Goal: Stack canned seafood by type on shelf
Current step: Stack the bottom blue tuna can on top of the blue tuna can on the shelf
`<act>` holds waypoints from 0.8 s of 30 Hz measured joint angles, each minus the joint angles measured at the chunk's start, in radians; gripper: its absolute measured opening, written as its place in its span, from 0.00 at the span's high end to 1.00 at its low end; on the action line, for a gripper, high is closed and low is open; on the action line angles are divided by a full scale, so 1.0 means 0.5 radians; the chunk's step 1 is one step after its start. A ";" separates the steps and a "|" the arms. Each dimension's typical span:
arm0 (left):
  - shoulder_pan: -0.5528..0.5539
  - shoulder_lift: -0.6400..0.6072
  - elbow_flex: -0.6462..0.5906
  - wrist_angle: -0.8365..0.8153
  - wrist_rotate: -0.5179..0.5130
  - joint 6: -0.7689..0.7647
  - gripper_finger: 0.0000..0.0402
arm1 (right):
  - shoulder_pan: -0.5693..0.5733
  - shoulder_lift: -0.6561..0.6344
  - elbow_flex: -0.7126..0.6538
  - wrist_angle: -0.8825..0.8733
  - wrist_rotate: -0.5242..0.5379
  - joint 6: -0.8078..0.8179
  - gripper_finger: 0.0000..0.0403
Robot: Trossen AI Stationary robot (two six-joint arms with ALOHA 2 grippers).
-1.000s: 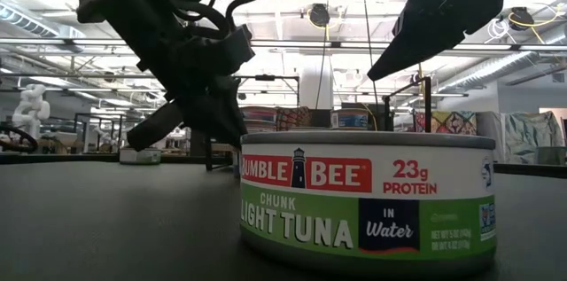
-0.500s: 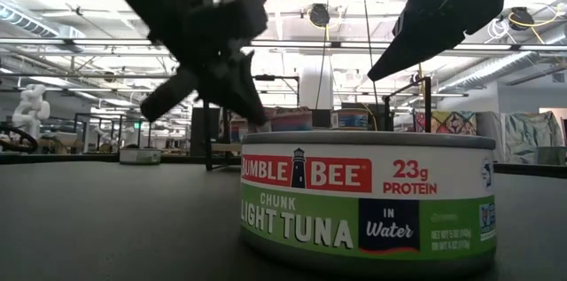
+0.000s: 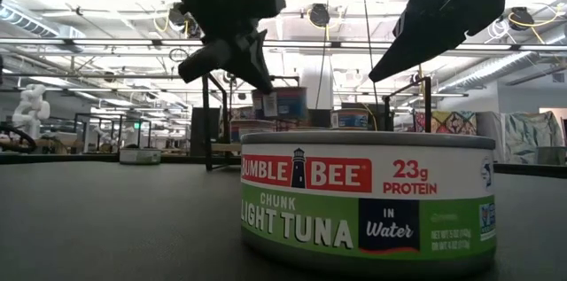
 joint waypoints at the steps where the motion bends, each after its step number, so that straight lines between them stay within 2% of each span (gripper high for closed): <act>1: 0.028 -0.003 0.009 -0.032 -0.001 -0.002 1.00 | 0.000 0.000 0.000 -0.001 -0.001 0.000 1.00; 8: 0.193 -0.091 0.025 -0.051 0.010 -0.110 1.00 | 0.000 0.000 0.000 -0.002 0.000 0.000 1.00; 13: 0.332 -0.193 0.025 -0.112 0.176 -0.310 1.00 | 0.000 0.000 0.000 -0.009 0.000 -0.006 1.00; 24: 0.583 -0.204 0.025 -0.170 0.322 -0.323 1.00 | 0.000 0.001 0.001 -0.009 0.000 -0.001 1.00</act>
